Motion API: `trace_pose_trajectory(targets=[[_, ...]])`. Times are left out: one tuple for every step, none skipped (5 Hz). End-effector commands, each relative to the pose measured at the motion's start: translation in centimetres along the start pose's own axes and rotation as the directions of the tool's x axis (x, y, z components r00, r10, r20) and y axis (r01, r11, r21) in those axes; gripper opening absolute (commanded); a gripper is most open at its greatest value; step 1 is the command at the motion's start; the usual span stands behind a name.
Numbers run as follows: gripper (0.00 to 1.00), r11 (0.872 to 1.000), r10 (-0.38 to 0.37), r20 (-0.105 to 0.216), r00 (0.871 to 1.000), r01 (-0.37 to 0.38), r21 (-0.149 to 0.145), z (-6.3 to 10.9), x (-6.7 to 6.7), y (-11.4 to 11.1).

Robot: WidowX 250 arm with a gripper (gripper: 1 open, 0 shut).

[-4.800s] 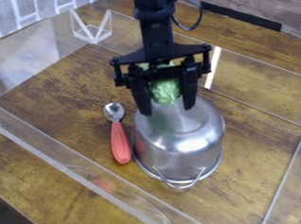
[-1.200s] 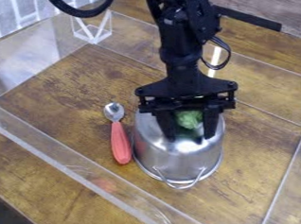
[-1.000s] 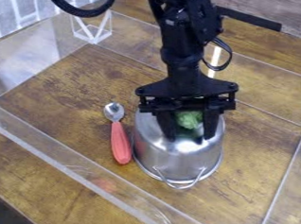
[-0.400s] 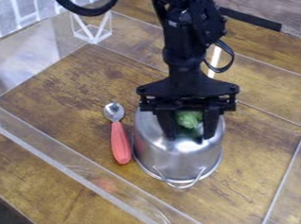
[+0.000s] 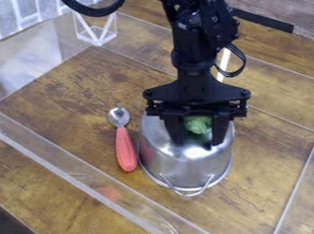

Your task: Put the green object in the silver pot

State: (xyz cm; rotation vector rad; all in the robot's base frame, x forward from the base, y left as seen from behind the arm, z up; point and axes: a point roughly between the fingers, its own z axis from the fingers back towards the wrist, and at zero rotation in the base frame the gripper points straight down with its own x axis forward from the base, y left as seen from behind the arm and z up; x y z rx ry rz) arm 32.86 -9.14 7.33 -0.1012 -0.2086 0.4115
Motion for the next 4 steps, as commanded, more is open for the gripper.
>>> trace_pose_trajectory(targets=[[0.00,0.993,0.005,-0.121,0.993,0.010,0.121,-4.64,-2.99,2.72],[0.00,0.991,0.013,-0.123,0.992,0.003,0.133,-4.89,-3.20,2.98],[0.00,0.989,0.022,-0.126,0.992,-0.003,0.145,-5.09,-3.43,3.23],[0.00,0.988,0.031,-0.128,0.991,-0.011,0.156,-5.29,-3.67,3.46]])
